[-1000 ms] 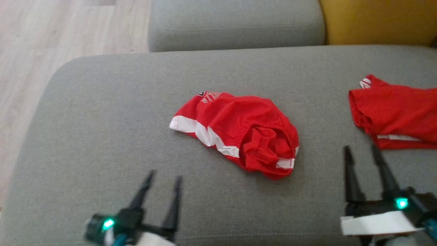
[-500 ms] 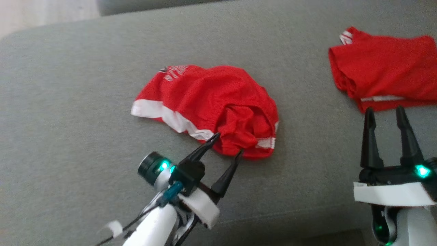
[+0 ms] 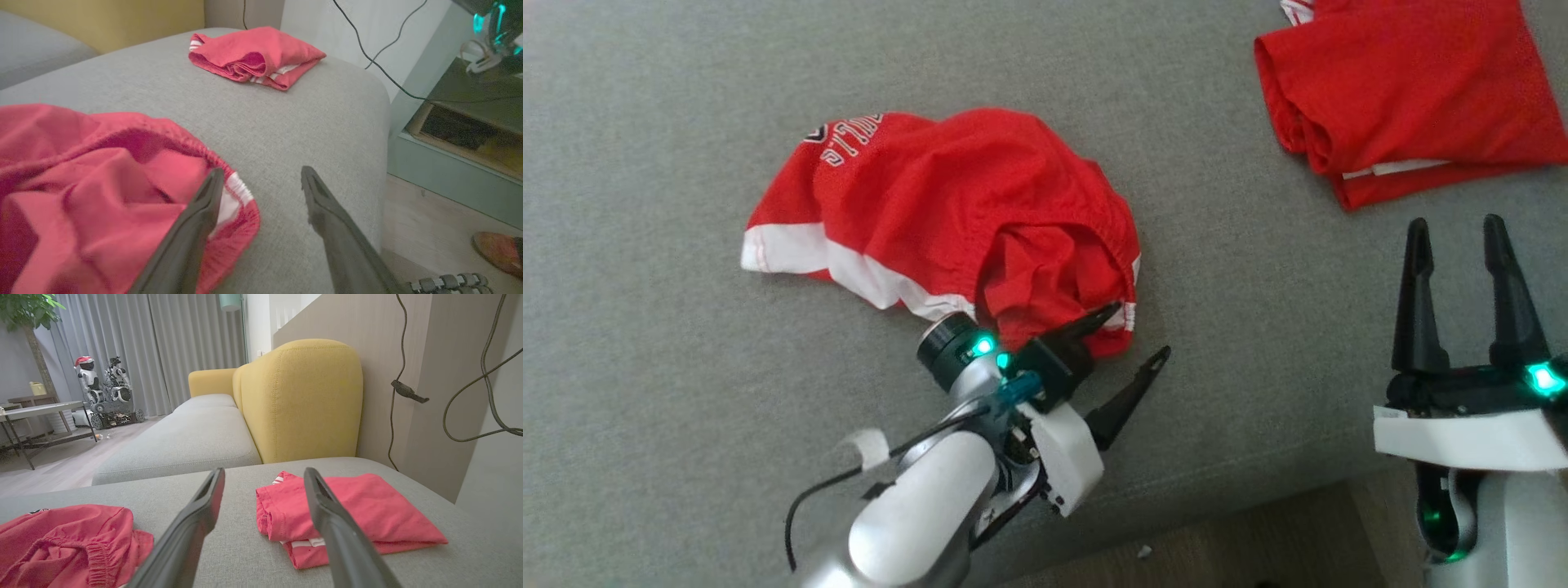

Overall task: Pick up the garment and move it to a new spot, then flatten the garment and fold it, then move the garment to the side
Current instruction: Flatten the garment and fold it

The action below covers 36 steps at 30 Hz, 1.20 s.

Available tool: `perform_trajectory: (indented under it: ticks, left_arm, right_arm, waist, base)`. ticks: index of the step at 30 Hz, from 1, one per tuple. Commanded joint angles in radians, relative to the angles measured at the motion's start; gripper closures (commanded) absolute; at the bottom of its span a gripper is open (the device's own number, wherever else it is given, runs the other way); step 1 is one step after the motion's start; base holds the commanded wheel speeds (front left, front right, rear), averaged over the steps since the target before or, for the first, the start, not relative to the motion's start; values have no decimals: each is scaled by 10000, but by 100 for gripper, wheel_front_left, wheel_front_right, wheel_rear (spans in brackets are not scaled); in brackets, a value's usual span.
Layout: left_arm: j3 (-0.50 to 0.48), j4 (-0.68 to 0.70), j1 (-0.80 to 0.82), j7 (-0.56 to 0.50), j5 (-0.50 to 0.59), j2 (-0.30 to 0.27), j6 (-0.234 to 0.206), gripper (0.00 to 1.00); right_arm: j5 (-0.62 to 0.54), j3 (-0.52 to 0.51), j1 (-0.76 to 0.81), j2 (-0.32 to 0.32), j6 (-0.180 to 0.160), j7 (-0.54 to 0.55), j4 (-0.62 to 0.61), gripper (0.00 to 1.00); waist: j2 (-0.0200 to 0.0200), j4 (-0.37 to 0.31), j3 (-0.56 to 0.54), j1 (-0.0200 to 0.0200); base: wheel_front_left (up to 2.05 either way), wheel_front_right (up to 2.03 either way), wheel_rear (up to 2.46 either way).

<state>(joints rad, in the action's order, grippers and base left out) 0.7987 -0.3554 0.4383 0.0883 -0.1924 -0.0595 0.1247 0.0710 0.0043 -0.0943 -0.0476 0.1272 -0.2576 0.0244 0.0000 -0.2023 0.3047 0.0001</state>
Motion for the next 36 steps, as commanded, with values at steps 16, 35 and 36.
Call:
perform_trajectory:
  ticks: [16,35,36]
  left_arm:
    - [-127,-430,899,-885,-309,-196,-195,100]
    - [-2240,2270,5130,-354,-2351,-1410,40,100]
    - [-2354,2408,5480,-338,-2445,-1526,44,100]
  right_arm:
    - [261,305,-370,-26,35,-42,-267,0]
    - [370,302,-551,-26,35,-42,-303,0]
    - [358,272,-550,-26,35,-42,-309,0]
  waist:
    - [0,-364,372,-1]
    - [0,50,-64,-1]
    - [0,94,-90,-1]
  base:
    - [0,0,0]
    - [0,0,0]
    - [0,0,0]
